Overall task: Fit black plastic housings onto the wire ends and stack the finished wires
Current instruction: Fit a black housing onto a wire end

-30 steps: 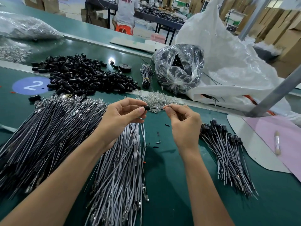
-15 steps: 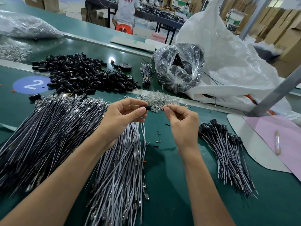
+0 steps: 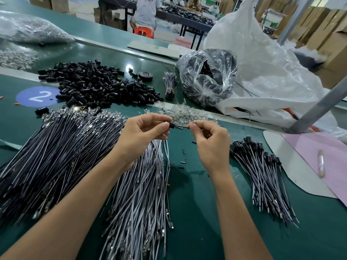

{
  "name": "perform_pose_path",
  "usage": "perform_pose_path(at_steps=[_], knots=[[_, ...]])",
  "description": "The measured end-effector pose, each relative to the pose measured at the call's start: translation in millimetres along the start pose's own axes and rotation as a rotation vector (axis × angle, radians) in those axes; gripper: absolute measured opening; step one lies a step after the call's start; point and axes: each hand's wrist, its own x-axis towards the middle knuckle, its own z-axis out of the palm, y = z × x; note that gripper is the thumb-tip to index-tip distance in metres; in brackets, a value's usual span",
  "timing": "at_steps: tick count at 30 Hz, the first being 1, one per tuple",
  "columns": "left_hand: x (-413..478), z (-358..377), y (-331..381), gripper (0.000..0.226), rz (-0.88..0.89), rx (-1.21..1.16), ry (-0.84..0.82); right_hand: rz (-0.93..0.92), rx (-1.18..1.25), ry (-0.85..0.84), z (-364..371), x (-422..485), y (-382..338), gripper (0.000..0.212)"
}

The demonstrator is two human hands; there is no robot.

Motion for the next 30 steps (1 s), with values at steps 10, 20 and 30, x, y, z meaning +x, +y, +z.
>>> perform_pose_path(at_steps=[10,20,30], knots=[[-0.1,1.8,0.2,0.02,0.006,0.03,-0.026,-0.027,-0.03,0.003,-0.6,-0.2,-0.5,0.007],[-0.2,3.5,-0.4,0.022,-0.017,-0.078,0.043,-0.044,0.016,-0.027,4.9,-3.1,-2.1,0.003],[-3.5,8.7,-0.8,0.02,-0.006,-0.135,0.095,0.038,0.13,-0.069,13.0,-7.5,-5.4,0.005]])
